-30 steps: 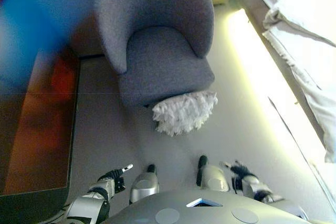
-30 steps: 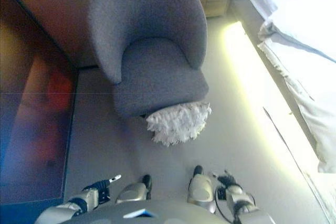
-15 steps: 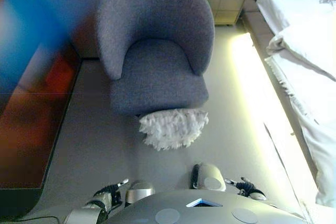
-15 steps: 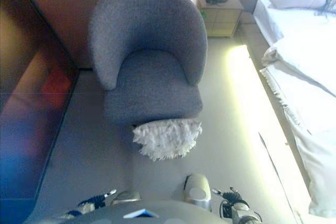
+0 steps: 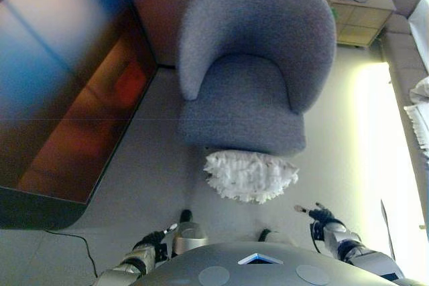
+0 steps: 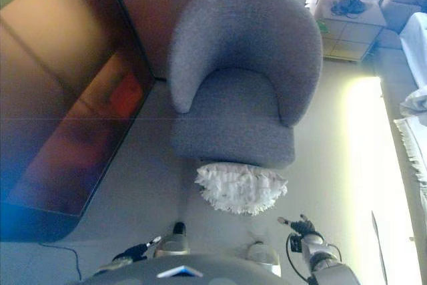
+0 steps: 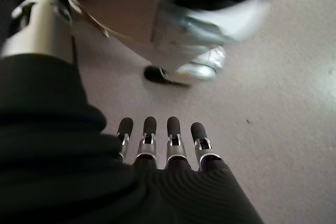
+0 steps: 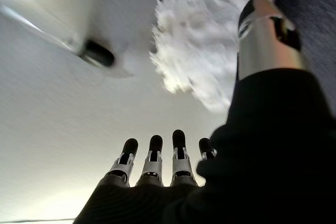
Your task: Pick up the cushion and take it to the sofa
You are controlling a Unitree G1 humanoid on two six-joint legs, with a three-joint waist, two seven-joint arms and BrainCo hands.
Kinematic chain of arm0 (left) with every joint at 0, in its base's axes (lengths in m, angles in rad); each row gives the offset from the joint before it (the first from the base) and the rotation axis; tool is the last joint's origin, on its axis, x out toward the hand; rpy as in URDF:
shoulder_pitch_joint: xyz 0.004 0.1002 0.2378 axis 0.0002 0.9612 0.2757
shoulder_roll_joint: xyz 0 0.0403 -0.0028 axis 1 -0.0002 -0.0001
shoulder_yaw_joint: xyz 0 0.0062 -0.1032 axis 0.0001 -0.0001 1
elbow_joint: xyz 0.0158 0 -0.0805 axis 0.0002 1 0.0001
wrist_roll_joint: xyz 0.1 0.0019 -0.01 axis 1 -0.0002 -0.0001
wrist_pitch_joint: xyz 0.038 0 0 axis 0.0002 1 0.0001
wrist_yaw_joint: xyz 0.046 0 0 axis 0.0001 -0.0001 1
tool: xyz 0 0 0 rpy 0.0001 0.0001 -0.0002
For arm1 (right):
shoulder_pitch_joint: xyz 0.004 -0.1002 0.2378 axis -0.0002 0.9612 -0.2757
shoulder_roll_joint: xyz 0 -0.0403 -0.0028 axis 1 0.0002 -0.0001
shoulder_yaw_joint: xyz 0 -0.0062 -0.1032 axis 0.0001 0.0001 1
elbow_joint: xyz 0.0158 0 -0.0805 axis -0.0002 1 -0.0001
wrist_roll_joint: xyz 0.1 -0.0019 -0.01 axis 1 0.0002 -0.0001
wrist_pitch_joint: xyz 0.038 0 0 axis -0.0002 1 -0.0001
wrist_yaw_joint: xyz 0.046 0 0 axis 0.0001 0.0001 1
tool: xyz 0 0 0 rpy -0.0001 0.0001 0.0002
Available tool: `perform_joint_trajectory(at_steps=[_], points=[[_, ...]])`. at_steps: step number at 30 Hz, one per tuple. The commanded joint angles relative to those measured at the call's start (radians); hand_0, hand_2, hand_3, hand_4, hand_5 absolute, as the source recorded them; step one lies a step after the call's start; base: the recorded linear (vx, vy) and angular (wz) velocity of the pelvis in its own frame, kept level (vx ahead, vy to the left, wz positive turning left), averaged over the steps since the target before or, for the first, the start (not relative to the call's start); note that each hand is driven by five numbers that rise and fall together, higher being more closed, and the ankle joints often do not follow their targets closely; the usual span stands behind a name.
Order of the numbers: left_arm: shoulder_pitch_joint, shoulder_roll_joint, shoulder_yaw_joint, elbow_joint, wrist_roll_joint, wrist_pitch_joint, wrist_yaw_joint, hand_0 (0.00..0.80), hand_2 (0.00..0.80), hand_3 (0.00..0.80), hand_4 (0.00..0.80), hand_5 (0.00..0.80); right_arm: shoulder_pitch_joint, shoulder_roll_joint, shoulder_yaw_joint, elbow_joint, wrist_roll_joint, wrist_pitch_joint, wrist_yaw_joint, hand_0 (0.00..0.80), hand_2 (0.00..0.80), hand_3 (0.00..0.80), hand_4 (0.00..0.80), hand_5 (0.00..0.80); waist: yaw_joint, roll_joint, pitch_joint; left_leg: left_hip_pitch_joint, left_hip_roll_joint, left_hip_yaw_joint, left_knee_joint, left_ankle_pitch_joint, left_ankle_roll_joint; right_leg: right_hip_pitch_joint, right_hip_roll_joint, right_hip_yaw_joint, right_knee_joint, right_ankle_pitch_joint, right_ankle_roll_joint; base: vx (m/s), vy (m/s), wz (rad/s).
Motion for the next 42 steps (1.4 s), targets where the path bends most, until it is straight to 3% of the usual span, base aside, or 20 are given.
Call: perform_joint_trajectory(at_steps=[1,4,7,9,11,14,16,18,20,25,28,36,42], points=[[-0.044,0.007,0.026,0.019,0.009,0.005,-0.016,0.0,0.0,0.0,0.0,0.0,-0.047,-0.007,0.0,0.013,0.014,-0.001,-0.027,0.0,0.0,0.0,0.0,0.0,0.011,0.007,0.051,-0.017,0.048,-0.095,0.018,-0.005,0.014,0.022,-0.028,0.035,-0.025,0.052,0.014,0.297,0.235,-0.13],[-0.058,0.036,0.022,0.019,0.001,0.007,-0.001,0.0,0.0,0.0,0.0,0.0,-0.033,0.001,-0.018,-0.001,-0.018,-0.042,-0.037,0.0,0.0,0.0,0.0,0.0,0.006,-0.007,0.057,-0.03,0.028,-0.085,0.08,-0.046,0.044,0.03,-0.063,0.045,0.03,0.033,0.036,0.302,0.159,-0.25],[-0.093,0.086,0.02,0.011,-0.005,-0.024,0.034,0.0,0.0,0.0,0.0,0.0,-0.033,0.002,-0.002,-0.042,-0.061,-0.062,-0.037,0.0,0.0,0.0,0.0,0.0,0.002,-0.025,0.072,-0.055,0.002,-0.081,0.155,-0.094,0.08,-0.042,-0.109,0.059,0.15,0.065,0.026,0.208,0.04,-0.26],[-0.136,0.119,0.008,-0.01,0.021,-0.073,0.065,0.0,0.0,0.0,0.0,0.0,-0.052,-0.005,0.016,-0.069,-0.047,-0.07,-0.037,0.0,0.0,0.0,0.0,0.0,0.006,-0.031,0.092,-0.107,0.005,-0.075,0.212,-0.113,0.075,-0.067,-0.141,0.059,0.114,0.091,0.03,-0.066,-0.126,-0.35],[-0.213,0.172,-0.046,-0.066,0.094,-0.144,0.123,0.0,0.0,0.0,0.0,0.0,-0.099,-0.025,0.043,-0.101,-0.052,-0.1,-0.037,0.0,0.0,0.0,0.0,0.0,0.007,-0.031,0.135,-0.189,0.025,-0.071,0.267,-0.123,0.059,-0.126,-0.187,0.078,0.066,0.168,0.059,-0.22,-0.24,-0.4],[-0.257,0.207,-0.087,-0.156,0.096,-0.13,0.177,0.0,0.0,0.0,0.0,0.0,-0.116,-0.048,0.071,-0.152,-0.042,-0.112,-0.054,0.0,0.0,0.0,0.0,0.0,-0.003,-0.025,0.167,-0.261,0.055,-0.084,0.319,-0.123,0.037,-0.161,-0.166,0.101,0.044,0.157,0.073,-0.069,-0.225,-0.38],[-0.267,0.21,-0.102,-0.193,0.06,-0.137,0.196,0.0,0.0,0.0,0.0,0.0,-0.125,-0.074,0.076,-0.172,-0.055,-0.148,-0.069,0.0,0.0,0.0,0.0,0.0,-0.006,-0.021,0.187,-0.301,0.084,-0.088,0.34,-0.106,0.005,-0.172,-0.162,0.091,0.033,0.15,0.079,-0.034,-0.2,-0.19],[-0.291,0.193,-0.127,-0.202,0.039,-0.182,0.181,0.0,0.0,0.0,0.0,0.0,-0.164,-0.116,0.08,-0.193,-0.05,-0.171,-0.103,0.0,0.0,0.0,0.0,0.0,-0.023,-0.003,0.222,-0.348,0.112,-0.097,0.327,-0.073,-0.029,-0.229,-0.15,0.098,0.043,0.123,0.083,-0.125,-0.072,-0.33],[-0.296,0.181,-0.148,-0.218,0.031,-0.221,0.165,0.0,0.0,0.0,0.0,0.0,-0.189,-0.139,0.075,-0.203,-0.051,-0.181,-0.134,0.0,0.0,0.0,0.0,0.0,-0.033,0.01,0.24,-0.379,0.117,-0.103,0.317,-0.059,-0.038,-0.287,-0.146,0.104,0.063,0.116,0.079,-0.148,-0.017,-0.25],[-0.297,0.166,-0.182,-0.283,-0.011,-0.339,0.119,0.0,0.0,0.0,0.0,0.0,-0.241,-0.179,0.08,-0.251,-0.098,-0.197,-0.224,0.0,0.0,0.0,0.0,0.0,-0.053,0.034,0.295,-0.431,0.113,-0.102,0.292,-0.048,-0.038,-0.419,-0.15,0.115,0.097,0.132,0.068,-0.128,0.005,-0.16],[-0.329,0.166,-0.195,-0.313,-0.038,-0.356,0.112,0.0,0.0,0.0,0.0,0.0,-0.29,-0.19,0.088,-0.264,-0.109,-0.208,-0.26,0.0,0.0,0.0,0.0,0.0,-0.062,0.041,0.331,-0.469,0.104,-0.096,0.286,-0.043,-0.031,-0.49,-0.149,0.127,0.108,0.149,0.067,-0.176,0.016,-0.16],[-0.461,0.186,-0.227,-0.38,-0.119,-0.427,0.177,0.0,0.0,0.0,0.0,0.0,-0.454,-0.232,0.119,-0.386,-0.116,-0.198,-0.386,0.0,0.0,0.0,0.0,0.0,-0.086,0.039,0.437,-0.646,0.084,-0.099,0.328,-0.02,-0.016,-0.712,-0.14,0.169,0.195,0.177,0.061,-0.141,-0.011,-0.09],[-0.519,0.211,-0.237,-0.451,-0.11,-0.479,0.278,0.0,0.0,0.0,0.0,0.0,-0.527,-0.272,0.15,-0.494,-0.154,-0.192,-0.464,0.0,0.0,0.0,0.0,0.0,-0.095,0.036,0.438,-0.782,0.083,-0.095,0.353,-0.007,-0.007,-0.866,-0.123,0.172,0.25,0.19,0.047,-0.059,-0.025,-0.06]])
